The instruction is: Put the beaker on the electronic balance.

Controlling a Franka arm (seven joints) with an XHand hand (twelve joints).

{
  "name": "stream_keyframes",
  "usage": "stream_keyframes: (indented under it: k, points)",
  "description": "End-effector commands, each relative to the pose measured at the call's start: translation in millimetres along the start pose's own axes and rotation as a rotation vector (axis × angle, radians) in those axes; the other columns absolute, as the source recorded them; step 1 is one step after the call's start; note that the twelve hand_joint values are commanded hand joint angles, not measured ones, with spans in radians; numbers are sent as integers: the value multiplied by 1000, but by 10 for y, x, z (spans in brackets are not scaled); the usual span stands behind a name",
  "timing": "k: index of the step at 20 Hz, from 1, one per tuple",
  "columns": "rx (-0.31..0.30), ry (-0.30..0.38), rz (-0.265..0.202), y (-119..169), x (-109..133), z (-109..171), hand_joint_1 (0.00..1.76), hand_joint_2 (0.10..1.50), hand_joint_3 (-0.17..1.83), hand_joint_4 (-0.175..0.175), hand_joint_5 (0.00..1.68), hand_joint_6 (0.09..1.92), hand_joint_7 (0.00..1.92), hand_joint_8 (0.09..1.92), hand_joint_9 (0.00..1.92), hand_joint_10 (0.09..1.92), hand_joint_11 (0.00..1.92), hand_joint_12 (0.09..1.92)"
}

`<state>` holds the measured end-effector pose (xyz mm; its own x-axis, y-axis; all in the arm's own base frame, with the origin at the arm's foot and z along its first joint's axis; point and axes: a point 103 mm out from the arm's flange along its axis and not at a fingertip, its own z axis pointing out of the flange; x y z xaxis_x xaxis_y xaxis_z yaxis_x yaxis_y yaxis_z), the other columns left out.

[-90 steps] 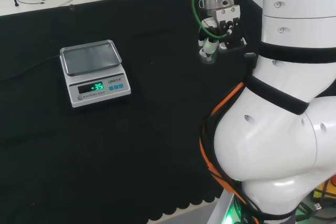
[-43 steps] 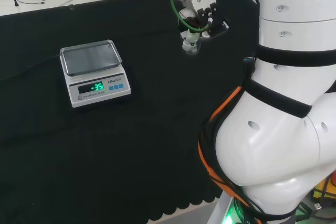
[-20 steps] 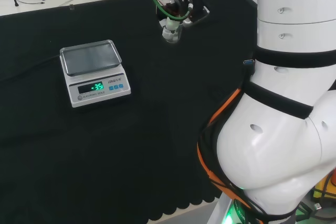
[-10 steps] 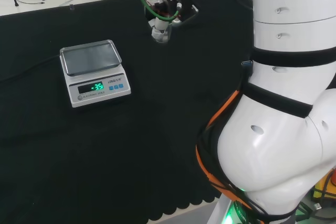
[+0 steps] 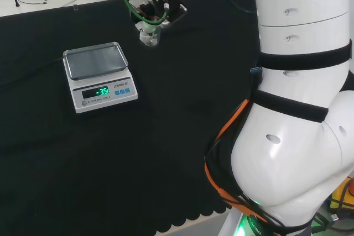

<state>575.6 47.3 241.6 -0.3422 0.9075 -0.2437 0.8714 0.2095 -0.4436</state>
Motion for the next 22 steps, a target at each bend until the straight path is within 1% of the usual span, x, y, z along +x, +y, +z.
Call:
stream_keyframes:
  k: [1, 2, 3, 6, 7, 10, 15, 16, 19, 22]
  points:
    - [-20, -16, -34, 34, 200, -133, 1100, 1192, 11, -144, 822, 1243, 703, 808, 939, 767, 753, 1197]
    - [-22, -17, -42, 34, 219, -137, 1101, 1192, 11, -145, 821, 1243, 703, 808, 939, 768, 754, 1196]
    - [-8, -30, -46, 63, 274, -160, 1101, 1192, 11, -145, 821, 1243, 704, 808, 939, 768, 754, 1196]
    - [-23, -30, -68, 124, 439, -231, 1102, 1193, 11, -147, 821, 1244, 707, 809, 940, 768, 756, 1194]
    - [-18, -39, -78, 162, 511, -250, 1102, 1193, 11, -148, 820, 1244, 708, 810, 940, 769, 758, 1194]
    - [-13, -48, -88, 218, 606, -272, 1103, 1193, 10, -151, 819, 1245, 709, 810, 940, 770, 761, 1192]
    - [-12, -64, -122, 336, 841, -360, 1104, 1194, 10, -153, 819, 1246, 710, 811, 940, 771, 762, 1189]
    - [-17, -63, -137, 358, 905, -367, 1104, 1194, 10, -153, 819, 1246, 711, 811, 940, 771, 763, 1188]
    - [-24, -63, -152, 393, 1026, -386, 1105, 1194, 9, -154, 818, 1246, 711, 811, 940, 772, 763, 1187]
    - [-23, -47, -176, 437, 1124, -369, 1105, 1195, 9, -155, 819, 1246, 712, 812, 940, 772, 764, 1186]
